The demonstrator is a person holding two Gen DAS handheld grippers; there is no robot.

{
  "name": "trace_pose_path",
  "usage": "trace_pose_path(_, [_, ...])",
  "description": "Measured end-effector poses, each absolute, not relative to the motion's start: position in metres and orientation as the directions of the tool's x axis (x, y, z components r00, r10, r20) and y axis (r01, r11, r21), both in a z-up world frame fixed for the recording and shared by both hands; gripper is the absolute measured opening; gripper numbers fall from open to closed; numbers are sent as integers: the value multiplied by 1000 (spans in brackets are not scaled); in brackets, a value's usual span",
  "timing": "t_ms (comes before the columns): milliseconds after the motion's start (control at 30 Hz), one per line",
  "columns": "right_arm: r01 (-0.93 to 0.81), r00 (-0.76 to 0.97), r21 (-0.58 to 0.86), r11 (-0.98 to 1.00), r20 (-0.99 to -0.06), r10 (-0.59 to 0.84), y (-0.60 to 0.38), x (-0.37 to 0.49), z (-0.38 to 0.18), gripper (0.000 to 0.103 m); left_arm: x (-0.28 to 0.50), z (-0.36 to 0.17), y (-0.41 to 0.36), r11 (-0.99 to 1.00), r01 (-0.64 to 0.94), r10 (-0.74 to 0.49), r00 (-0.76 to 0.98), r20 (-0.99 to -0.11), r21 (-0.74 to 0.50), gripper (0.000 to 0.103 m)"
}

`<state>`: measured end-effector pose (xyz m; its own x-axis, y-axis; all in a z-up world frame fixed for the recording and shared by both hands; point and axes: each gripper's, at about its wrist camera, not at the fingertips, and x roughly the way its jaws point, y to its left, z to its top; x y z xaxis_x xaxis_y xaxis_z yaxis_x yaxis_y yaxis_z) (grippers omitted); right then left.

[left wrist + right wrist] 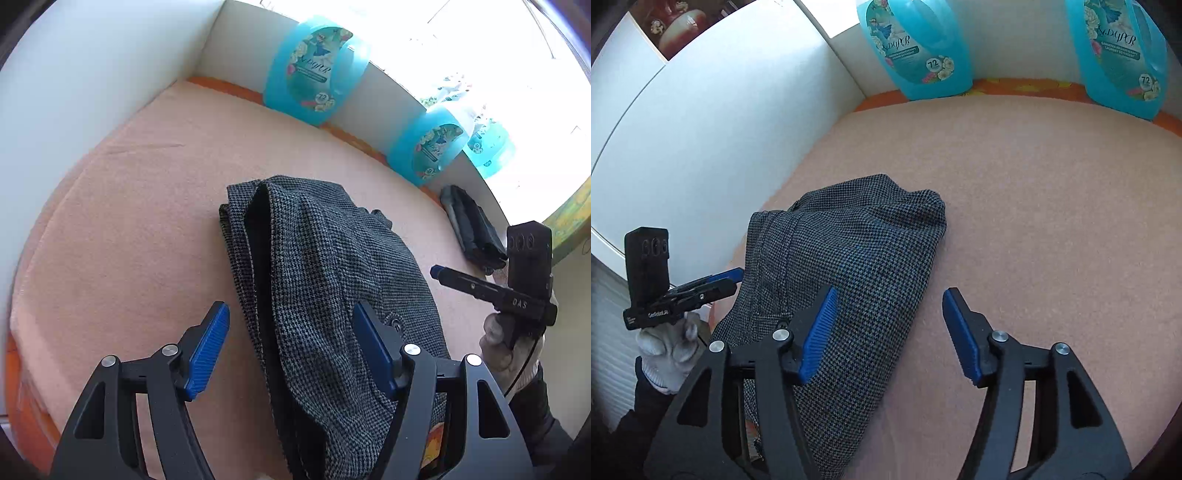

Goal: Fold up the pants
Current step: 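Open both grippers to release the folded shorts, then close both grippers on the folded edge of the grey shorts, then lift the folded shorts off the table with both grippers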

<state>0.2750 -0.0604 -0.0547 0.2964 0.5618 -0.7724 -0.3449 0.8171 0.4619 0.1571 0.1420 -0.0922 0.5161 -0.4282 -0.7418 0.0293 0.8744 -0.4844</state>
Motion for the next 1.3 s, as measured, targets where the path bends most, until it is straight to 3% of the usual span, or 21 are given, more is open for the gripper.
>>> trace_pose_path(367, [-358, 217, 507, 784, -771, 598, -48, 259, -79, 62, 180, -112, 126, 873, 27, -439, 480, -760, -488, 69])
trace_pose_path(667, [-398, 203, 523, 753, -751, 629, -32, 255, -85, 63, 177, -117, 131, 852, 32, -459, 523, -718, -522, 70])
trace_pose_path(700, [-411, 207, 515, 752, -751, 627, -29, 253, -84, 62, 177, -117, 130, 853, 31, -456, 531, -714, -521, 67])
trace_pose_path(733, [-424, 210, 504, 752, -753, 623, -25, 252, -83, 58, 176, -118, 128, 858, 35, -450, 534, -716, -513, 59])
trace_pose_path(800, [-428, 214, 496, 755, -756, 618, -21, 251, -84, 38, 175, -118, 124, 869, 35, -430, 546, -719, -493, 53])
trace_pose_path(867, [-425, 217, 497, 756, -755, 618, -18, 251, -84, 30, 173, -118, 125, 870, 24, -422, 556, -716, -493, 48])
trace_pose_path(967, [-426, 214, 502, 753, -753, 623, -20, 249, -84, 30, 172, -119, 129, 860, 18, -430, 563, -706, -510, 46])
trace_pose_path(1100, [-378, 186, 569, 730, -726, 662, -27, 256, -90, 37, 170, -117, 128, 868, 17, -415, 572, -708, -496, 42])
trace_pose_path(1300, [-398, 206, 514, 760, -757, 620, -22, 249, -86, 31, 171, -119, 129, 862, 14, -422, 572, -703, -506, 45])
